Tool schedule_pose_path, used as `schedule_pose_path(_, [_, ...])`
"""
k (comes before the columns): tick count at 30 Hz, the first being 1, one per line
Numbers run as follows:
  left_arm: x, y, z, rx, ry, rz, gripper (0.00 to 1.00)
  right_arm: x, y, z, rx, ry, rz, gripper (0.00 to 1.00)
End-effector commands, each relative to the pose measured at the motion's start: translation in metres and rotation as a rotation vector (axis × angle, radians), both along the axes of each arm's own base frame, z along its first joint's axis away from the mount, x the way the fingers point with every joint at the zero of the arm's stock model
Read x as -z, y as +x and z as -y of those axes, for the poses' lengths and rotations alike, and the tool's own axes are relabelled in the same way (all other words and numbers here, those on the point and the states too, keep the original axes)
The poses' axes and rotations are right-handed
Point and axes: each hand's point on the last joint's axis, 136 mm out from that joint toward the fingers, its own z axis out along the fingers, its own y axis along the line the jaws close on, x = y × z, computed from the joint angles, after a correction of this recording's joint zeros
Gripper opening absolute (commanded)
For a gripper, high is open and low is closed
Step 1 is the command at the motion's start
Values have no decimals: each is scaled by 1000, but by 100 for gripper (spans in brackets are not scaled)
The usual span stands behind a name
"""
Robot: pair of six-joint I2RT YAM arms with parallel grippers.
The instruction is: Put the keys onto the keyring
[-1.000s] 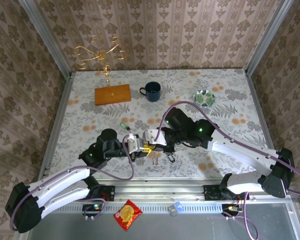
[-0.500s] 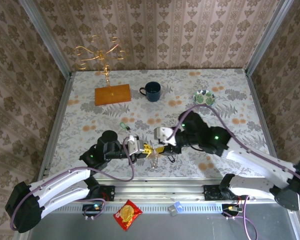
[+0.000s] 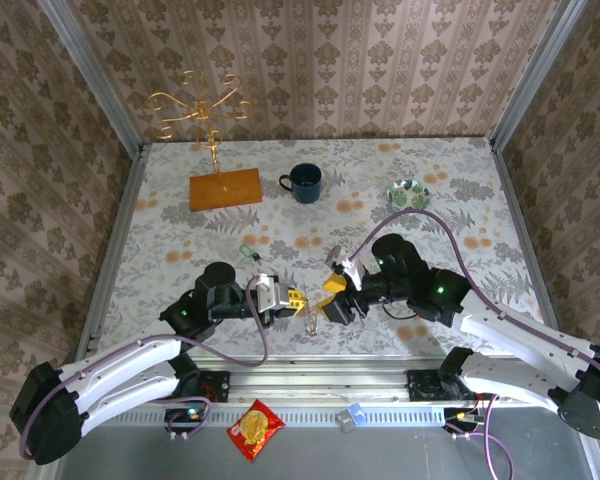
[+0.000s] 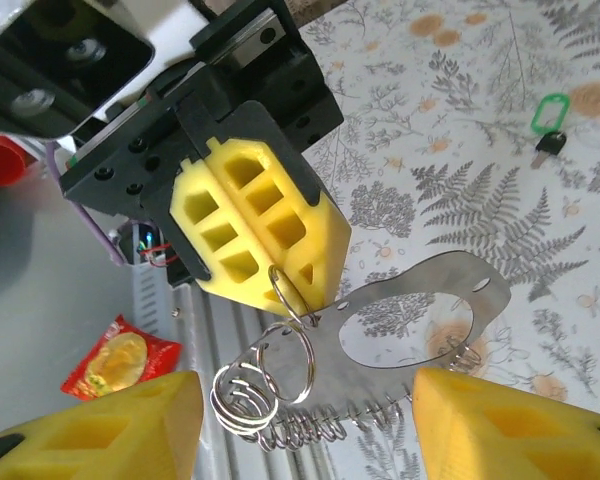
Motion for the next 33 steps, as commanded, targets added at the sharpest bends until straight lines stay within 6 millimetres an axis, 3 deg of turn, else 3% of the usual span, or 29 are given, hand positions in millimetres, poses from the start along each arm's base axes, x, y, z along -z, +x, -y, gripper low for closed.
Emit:
schedule_pose_path(1, [-10, -3, 2, 20, -43, 56, 0, -5, 0, -8, 23, 47, -103, 59])
schedule_pose_path(9, [-10, -1, 3, -3, -39, 66, 0, -3, -12, -20, -66, 64, -192, 50])
schedule_pose_path(18, [-9, 2, 2, -20, -34, 69, 0, -14, -25, -14, -125, 109, -137, 37])
schedule_pose_path(27, [-9, 2, 3, -22, -35, 72, 0, -19, -46, -16, -215, 133, -108, 37])
schedule_pose_path(30, [-9, 2, 3, -23, -37, 74, 0, -20, -41, -14, -189, 106, -73, 35])
schedule_pose_path(33, [-9, 1, 3, -17, -36, 73, 0, -20, -12, -1, -39, 39, 93, 36])
